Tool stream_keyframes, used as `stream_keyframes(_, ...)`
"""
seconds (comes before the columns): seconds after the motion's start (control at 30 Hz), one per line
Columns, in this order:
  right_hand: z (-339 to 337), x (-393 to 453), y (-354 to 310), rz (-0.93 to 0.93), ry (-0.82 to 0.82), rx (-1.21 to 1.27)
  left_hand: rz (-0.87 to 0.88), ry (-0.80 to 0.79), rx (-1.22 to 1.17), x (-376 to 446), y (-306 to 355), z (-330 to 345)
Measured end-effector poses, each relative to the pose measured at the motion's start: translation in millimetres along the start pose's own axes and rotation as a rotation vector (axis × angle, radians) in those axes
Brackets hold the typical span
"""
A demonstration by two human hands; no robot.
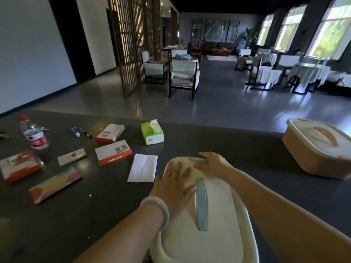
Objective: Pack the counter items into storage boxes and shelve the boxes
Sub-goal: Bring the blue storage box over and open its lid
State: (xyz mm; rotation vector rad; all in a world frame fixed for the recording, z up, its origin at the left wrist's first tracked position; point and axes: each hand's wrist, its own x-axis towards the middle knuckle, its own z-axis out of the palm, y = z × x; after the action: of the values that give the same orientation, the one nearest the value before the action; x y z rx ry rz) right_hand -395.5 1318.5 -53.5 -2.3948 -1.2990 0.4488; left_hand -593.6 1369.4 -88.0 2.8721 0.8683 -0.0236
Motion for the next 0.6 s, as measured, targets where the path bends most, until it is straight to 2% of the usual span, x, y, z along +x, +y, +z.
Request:
stream_keyframes(0.2, 17.2, 1.4, 17.4, -0.026, 0.194, 0.062, -0.038, 0.001, -0.076, 2.4, 0.9, -1.5)
stream_keyframes(0.6, 12.1, 14.3, 18.9, -0.011, 0.09, 0.011, -0.018, 0.002, -0.023, 1.3, 2.1, -2.1)
